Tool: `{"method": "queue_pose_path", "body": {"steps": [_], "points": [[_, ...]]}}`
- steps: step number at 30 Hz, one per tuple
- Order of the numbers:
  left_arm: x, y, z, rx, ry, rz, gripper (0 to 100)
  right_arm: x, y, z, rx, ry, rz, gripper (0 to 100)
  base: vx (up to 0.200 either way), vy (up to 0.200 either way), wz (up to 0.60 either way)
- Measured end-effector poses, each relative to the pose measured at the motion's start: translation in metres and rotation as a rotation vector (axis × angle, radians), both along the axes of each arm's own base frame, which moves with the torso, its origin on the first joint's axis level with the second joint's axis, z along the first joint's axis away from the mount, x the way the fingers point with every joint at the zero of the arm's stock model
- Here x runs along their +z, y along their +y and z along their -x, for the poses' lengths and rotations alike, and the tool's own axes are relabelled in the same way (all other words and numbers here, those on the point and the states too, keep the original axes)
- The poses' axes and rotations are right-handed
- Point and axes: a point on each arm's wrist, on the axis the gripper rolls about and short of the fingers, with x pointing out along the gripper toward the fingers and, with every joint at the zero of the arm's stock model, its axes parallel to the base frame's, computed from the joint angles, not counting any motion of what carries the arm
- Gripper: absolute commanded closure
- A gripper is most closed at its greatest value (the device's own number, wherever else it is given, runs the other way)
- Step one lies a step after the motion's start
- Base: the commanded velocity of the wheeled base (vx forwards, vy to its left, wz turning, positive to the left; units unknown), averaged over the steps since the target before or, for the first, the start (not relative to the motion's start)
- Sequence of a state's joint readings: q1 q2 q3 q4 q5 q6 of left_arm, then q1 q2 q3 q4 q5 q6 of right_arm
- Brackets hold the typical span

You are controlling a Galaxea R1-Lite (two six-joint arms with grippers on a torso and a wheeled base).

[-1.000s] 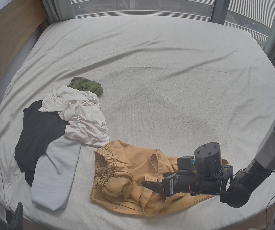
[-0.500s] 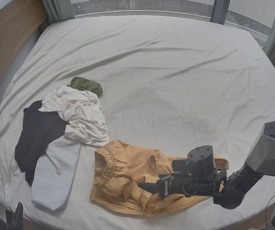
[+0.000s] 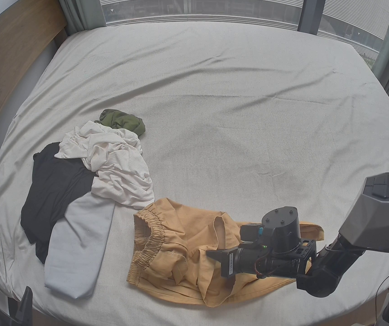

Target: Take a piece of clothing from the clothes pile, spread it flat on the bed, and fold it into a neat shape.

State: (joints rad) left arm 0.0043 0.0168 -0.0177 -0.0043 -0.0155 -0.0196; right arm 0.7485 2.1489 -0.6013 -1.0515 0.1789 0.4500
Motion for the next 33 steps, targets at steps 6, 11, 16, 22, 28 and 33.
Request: {"method": "queue_pose_path", "body": {"steps": [6,11,16,22,28,33], "points": [[0.0,0.0,0.0,0.0,0.0,0.0,0,0.012,-0.009,0.004,-0.02,-0.004,-0.024,100,0.0,0.0,0.0],[0.0,0.0,0.0,0.0,0.0,0.0,0,0.028,-0.03,0.011,-0.058,-0.014,-0.041,100,0.0,0.0,0.0],[0.0,0.0,0.0,0.0,0.0,0.0,0,0.037,-0.062,0.017,-0.117,-0.005,-0.046,100,0.0,0.0,0.0],[0.0,0.0,0.0,0.0,0.0,-0.001,0,0.046,-0.093,0.02,-0.168,0.002,-0.07,100,0.0,0.0,0.0],[0.0,0.0,0.0,0.0,0.0,-0.001,0,0.05,-0.109,0.02,-0.168,0.01,-0.103,100,0.0,0.0,0.0],[0.0,0.0,0.0,0.0,0.0,-0.001,0,0.054,-0.114,0.022,-0.14,-0.018,-0.149,100,0.0,0.0,0.0]]}}
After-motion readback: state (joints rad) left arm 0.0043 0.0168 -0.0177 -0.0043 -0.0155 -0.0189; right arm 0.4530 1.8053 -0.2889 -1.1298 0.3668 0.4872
